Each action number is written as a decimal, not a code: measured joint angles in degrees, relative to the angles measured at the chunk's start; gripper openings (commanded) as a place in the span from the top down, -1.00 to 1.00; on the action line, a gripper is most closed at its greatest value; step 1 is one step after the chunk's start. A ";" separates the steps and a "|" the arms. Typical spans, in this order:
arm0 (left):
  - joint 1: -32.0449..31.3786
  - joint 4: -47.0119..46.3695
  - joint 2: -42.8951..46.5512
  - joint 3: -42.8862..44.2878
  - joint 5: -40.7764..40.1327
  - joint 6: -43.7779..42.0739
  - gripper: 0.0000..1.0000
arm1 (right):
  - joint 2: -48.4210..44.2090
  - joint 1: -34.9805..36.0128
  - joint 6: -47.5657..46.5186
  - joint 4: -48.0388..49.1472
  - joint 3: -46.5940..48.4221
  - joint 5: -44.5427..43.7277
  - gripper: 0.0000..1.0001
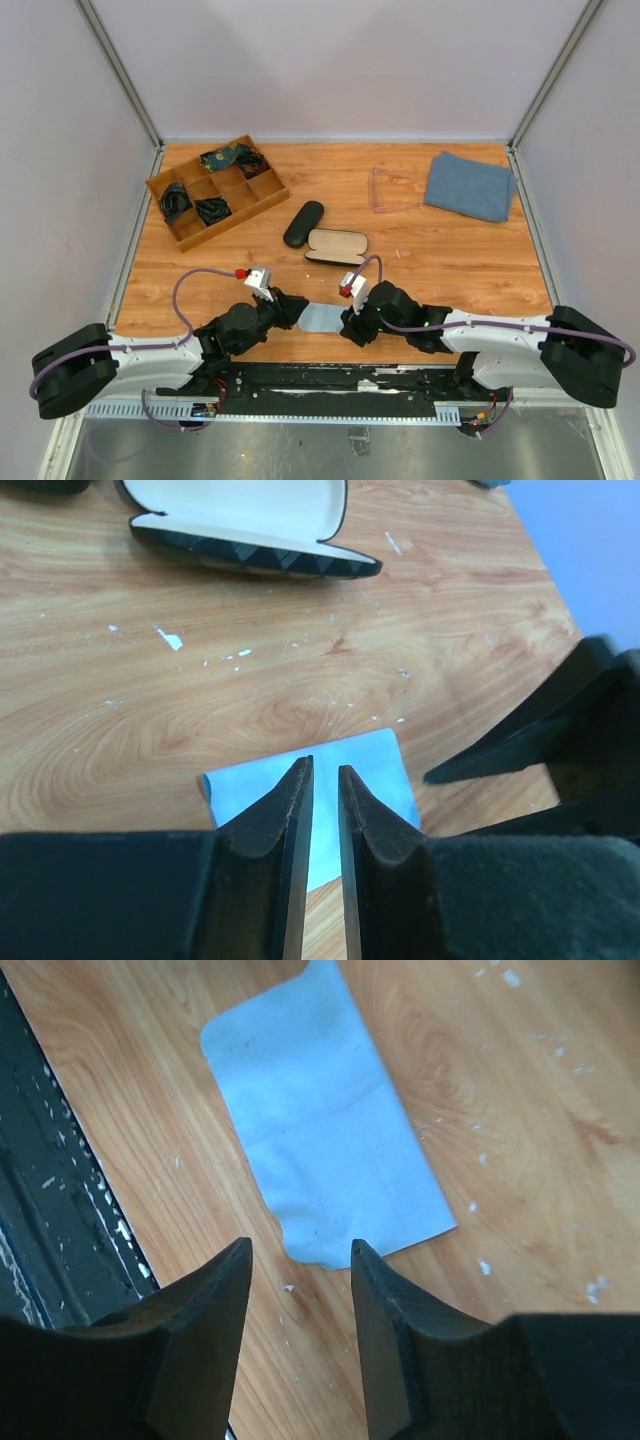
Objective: Organize the sunglasses
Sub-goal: Fold the glasses cleaning cloth at the center of the board, then pick up the glasses cleaning cloth from the center of the board.
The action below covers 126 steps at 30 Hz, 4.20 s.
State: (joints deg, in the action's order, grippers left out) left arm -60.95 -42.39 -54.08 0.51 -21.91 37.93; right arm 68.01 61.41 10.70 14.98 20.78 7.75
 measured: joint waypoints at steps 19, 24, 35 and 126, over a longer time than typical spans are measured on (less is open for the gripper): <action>5.14 0.59 -2.58 0.00 1.31 -3.69 -0.50 | -9.62 -13.97 8.63 0.85 -3.96 -1.36 -0.17; 6.95 -1.88 -4.55 0.00 4.50 -5.90 -0.46 | -8.83 -14.27 8.98 4.74 -4.72 -0.09 -0.27; 7.26 -10.34 -19.39 0.04 9.35 -8.22 -0.35 | -3.37 -17.86 10.88 11.08 -5.88 4.15 -0.28; 11.47 -8.24 -24.63 11.58 4.70 -10.75 0.99 | 6.14 -22.86 3.74 19.41 0.09 11.10 0.99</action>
State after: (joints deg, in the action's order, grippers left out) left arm -49.47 -50.63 -78.72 12.10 -17.21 27.18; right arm 74.15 38.54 14.44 34.39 20.86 18.85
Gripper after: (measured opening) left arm 0.011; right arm 0.010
